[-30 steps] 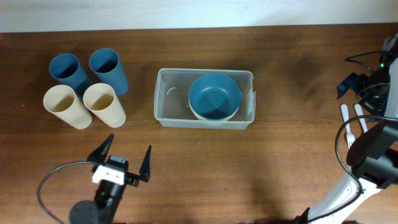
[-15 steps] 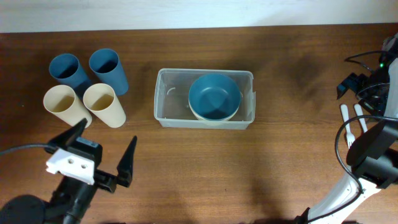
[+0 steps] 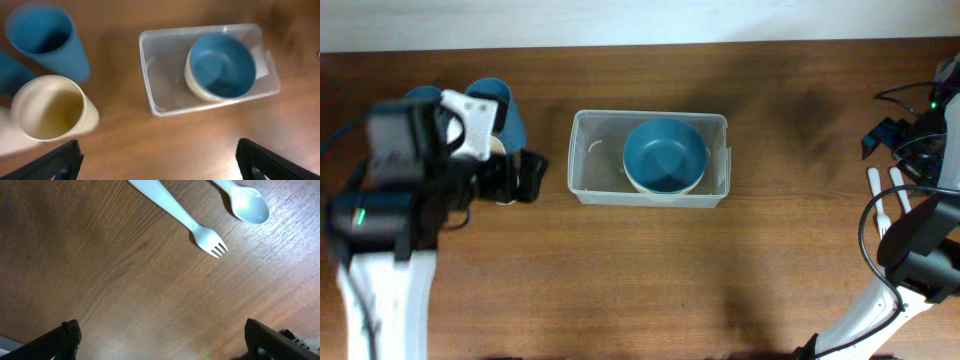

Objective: Pack container
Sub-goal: 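Move the left gripper forward to the front-right cream cup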

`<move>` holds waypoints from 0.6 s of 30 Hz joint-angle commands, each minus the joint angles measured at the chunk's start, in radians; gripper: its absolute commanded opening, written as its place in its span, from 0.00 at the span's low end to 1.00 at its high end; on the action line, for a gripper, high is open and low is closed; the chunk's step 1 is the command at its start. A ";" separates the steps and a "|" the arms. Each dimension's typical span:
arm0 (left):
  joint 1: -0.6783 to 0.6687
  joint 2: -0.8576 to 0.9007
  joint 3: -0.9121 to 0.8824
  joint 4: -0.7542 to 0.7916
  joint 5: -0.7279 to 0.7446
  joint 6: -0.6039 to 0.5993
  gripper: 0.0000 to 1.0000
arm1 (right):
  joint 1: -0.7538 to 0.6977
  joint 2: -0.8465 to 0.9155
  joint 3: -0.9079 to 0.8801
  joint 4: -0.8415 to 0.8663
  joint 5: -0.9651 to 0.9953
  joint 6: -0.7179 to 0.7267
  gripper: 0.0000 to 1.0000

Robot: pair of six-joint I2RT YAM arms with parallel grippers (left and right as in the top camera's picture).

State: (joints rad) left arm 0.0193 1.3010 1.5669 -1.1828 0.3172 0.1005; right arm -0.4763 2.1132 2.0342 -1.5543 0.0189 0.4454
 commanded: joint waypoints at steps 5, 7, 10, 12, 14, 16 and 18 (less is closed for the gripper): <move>0.002 0.250 0.207 -0.188 -0.154 -0.064 1.00 | -0.002 -0.013 -0.003 0.000 0.013 0.009 0.99; 0.003 0.299 0.231 -0.207 -0.200 -0.064 1.00 | -0.002 -0.012 -0.003 0.000 0.013 0.009 0.99; 0.003 0.348 0.235 -0.193 -0.232 -0.063 1.00 | -0.002 -0.012 -0.003 0.000 0.012 0.009 0.99; 0.003 0.368 0.235 -0.187 -0.232 -0.064 1.00 | -0.002 -0.013 -0.003 0.000 0.012 0.008 0.99; 0.003 0.388 0.235 -0.164 -0.232 -0.063 1.00 | -0.002 -0.013 -0.002 0.000 0.013 0.008 0.99; 0.003 0.395 0.235 -0.139 -0.232 -0.063 1.00 | -0.002 -0.012 -0.003 0.000 0.013 0.009 0.99; 0.003 0.397 0.235 -0.115 -0.237 -0.063 1.00 | -0.002 -0.012 -0.003 0.000 0.013 0.009 0.99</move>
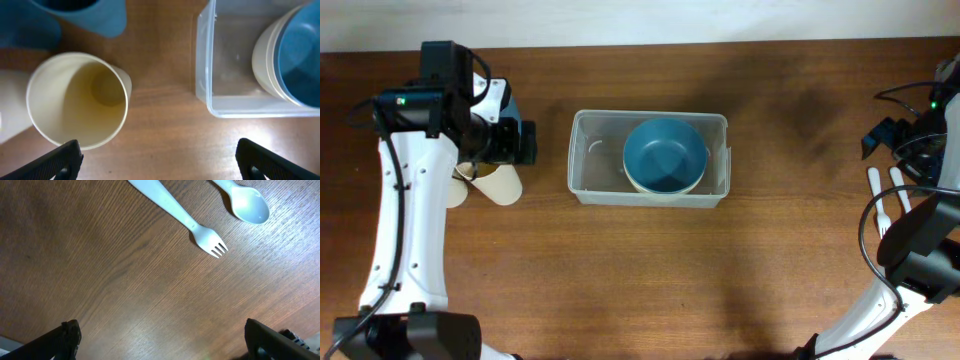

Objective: Pack container
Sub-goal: 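Move the left gripper forward to the front-right cream cup, then lower the left gripper around the cream cup's rim and grip it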

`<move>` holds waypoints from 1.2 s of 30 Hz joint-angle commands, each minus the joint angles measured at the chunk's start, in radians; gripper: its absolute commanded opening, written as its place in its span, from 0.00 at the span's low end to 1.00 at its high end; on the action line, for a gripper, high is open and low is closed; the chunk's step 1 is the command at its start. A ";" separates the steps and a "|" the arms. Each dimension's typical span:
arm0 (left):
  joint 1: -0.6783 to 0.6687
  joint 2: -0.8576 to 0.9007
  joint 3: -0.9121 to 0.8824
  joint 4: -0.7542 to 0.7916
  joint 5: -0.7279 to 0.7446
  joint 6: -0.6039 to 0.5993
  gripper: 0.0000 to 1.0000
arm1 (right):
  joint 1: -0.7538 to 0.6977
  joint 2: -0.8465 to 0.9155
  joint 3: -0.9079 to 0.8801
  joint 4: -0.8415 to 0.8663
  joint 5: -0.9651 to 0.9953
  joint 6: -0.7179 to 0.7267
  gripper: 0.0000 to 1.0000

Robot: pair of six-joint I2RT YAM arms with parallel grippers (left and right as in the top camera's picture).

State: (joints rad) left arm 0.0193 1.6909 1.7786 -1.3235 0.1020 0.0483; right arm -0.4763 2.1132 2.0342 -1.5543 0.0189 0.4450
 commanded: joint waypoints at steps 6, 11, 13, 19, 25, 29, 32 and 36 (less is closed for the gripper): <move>0.037 0.016 0.023 0.061 -0.016 -0.068 1.00 | -0.002 -0.013 -0.003 0.000 0.013 0.009 0.99; 0.044 0.037 0.022 0.019 -0.010 -0.068 1.00 | -0.002 -0.013 -0.003 0.000 0.013 0.009 0.99; 0.044 0.049 0.022 0.004 -0.010 -0.068 1.00 | -0.002 -0.012 -0.003 0.000 0.013 0.009 0.99; 0.044 0.113 0.022 -0.051 -0.010 -0.066 1.00 | -0.002 -0.012 -0.003 0.000 0.013 0.009 0.99; 0.044 0.178 0.022 -0.065 -0.010 -0.059 1.00 | -0.002 -0.012 -0.003 0.000 0.012 0.009 0.99; 0.044 0.208 0.022 -0.067 -0.013 -0.036 1.00 | -0.002 -0.012 -0.003 0.000 0.012 0.009 0.99; 0.044 0.223 0.022 -0.069 -0.014 -0.033 1.00 | -0.002 -0.013 -0.002 0.000 0.012 0.009 0.99; 0.044 0.226 0.022 -0.069 -0.014 -0.033 1.00 | -0.002 -0.013 -0.003 0.000 0.013 0.009 0.99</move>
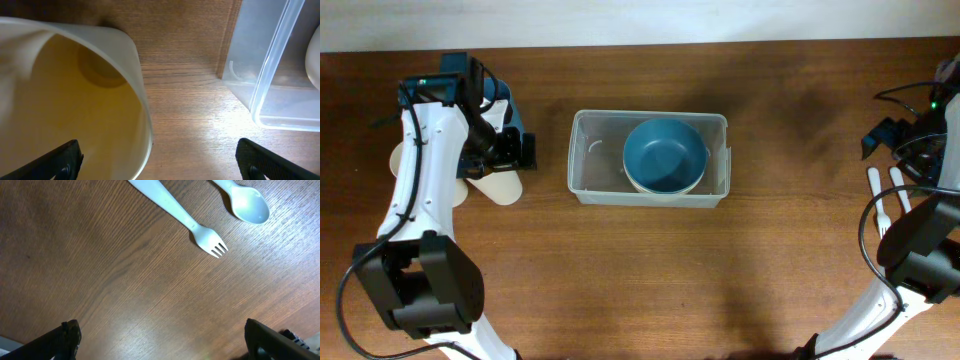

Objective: Pack container
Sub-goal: 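Lower the left gripper around the cream cup's rim and grip it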

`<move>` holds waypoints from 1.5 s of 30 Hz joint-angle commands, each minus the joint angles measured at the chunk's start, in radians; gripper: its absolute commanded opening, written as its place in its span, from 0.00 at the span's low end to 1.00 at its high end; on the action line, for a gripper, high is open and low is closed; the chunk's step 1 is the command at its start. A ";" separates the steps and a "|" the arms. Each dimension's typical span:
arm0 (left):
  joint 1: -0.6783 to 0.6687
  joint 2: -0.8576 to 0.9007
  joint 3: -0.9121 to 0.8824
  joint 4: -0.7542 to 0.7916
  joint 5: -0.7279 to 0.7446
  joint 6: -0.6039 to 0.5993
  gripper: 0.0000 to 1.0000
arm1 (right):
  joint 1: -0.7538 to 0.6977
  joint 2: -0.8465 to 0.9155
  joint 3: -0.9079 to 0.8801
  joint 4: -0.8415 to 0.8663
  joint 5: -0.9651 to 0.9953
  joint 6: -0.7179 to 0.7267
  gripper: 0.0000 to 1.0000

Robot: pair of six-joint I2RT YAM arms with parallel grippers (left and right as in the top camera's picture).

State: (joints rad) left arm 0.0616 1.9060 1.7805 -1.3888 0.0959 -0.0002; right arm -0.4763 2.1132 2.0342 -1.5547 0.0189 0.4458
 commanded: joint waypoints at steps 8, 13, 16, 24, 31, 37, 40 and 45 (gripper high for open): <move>0.002 0.013 0.017 -0.016 -0.015 0.016 1.00 | -0.002 -0.013 -0.003 0.000 0.013 0.008 0.99; -0.002 0.013 0.001 -0.015 -0.014 0.021 1.00 | -0.002 -0.013 -0.003 0.000 0.013 0.008 0.99; -0.003 0.023 -0.014 -0.008 -0.014 0.040 1.00 | -0.002 -0.013 -0.003 0.000 0.012 0.008 0.99; -0.003 0.071 -0.014 0.013 -0.015 0.046 1.00 | -0.002 -0.013 -0.003 0.000 0.013 0.008 0.99; -0.003 0.075 -0.014 0.037 -0.015 0.047 0.80 | -0.002 -0.013 -0.003 0.000 0.013 0.008 0.99; -0.003 0.075 -0.014 0.040 -0.015 0.046 0.56 | -0.002 -0.013 -0.003 0.000 0.013 0.008 0.99; -0.003 0.075 -0.014 0.040 -0.015 0.046 0.47 | -0.002 -0.013 -0.003 0.000 0.013 0.008 0.99; -0.003 0.075 -0.014 0.038 -0.015 0.046 0.33 | -0.002 -0.012 -0.003 0.000 0.013 0.008 0.99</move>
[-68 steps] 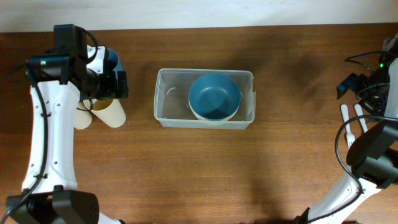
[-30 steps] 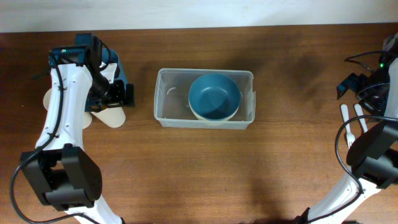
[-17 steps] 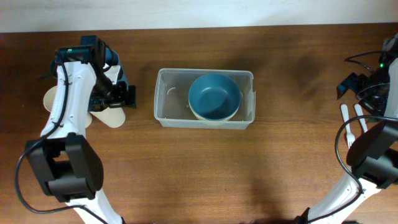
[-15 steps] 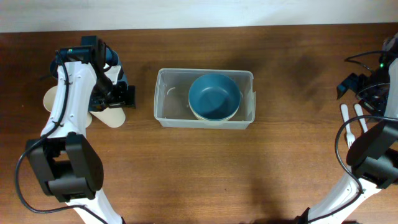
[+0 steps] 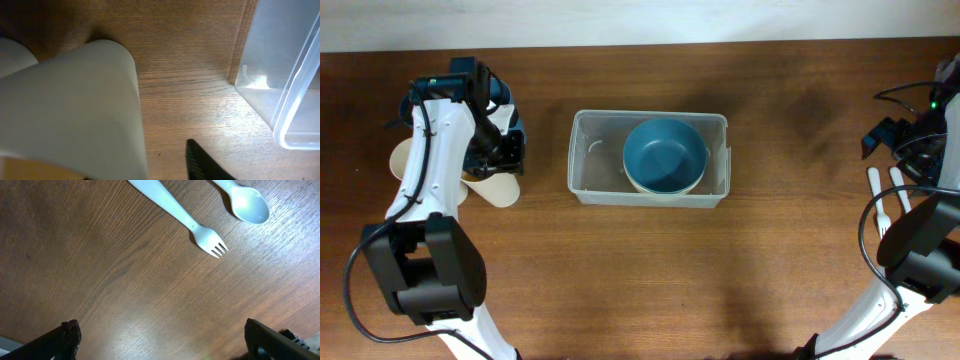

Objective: Pack container
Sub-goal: 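Lower the left gripper around the cream cup's rim and grip it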

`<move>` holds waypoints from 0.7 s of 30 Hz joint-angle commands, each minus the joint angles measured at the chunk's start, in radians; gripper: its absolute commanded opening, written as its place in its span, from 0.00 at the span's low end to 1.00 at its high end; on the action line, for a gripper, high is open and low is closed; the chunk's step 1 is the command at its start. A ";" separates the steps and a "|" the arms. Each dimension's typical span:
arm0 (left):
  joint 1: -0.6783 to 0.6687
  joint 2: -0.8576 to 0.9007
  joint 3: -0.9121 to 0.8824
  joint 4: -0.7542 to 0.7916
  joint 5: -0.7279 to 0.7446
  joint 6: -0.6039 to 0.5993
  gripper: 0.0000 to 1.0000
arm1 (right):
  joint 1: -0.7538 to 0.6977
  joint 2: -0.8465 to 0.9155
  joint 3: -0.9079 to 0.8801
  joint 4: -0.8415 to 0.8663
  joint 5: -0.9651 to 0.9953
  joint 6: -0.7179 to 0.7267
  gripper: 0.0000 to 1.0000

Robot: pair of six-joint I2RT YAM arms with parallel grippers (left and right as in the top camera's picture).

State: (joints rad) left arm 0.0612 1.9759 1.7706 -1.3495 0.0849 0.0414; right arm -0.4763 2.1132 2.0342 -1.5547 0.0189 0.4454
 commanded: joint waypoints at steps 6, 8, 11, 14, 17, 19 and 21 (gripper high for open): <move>-0.002 0.005 -0.005 -0.001 -0.004 0.005 0.21 | -0.002 -0.013 -0.003 0.000 0.013 0.009 0.99; -0.002 0.005 -0.005 -0.001 -0.004 0.005 0.14 | -0.002 -0.012 -0.003 0.000 0.013 0.009 0.99; -0.002 0.005 -0.005 -0.001 -0.004 0.005 0.05 | -0.002 -0.013 -0.003 0.000 0.013 0.009 0.99; -0.002 0.005 -0.005 -0.001 -0.004 0.005 0.02 | -0.002 -0.013 -0.003 0.000 0.012 0.009 0.99; -0.002 0.005 -0.005 -0.001 -0.004 0.004 0.02 | -0.002 -0.012 -0.003 0.000 0.013 0.009 0.99; -0.002 0.005 -0.003 -0.006 -0.003 0.004 0.01 | -0.002 -0.013 -0.003 0.000 0.013 0.008 0.99; -0.002 0.005 0.006 -0.023 -0.003 0.004 0.02 | -0.002 -0.012 -0.003 0.000 0.013 0.009 0.99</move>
State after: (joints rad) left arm 0.0601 1.9759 1.7710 -1.3544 0.0700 0.0444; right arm -0.4763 2.1132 2.0342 -1.5547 0.0189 0.4450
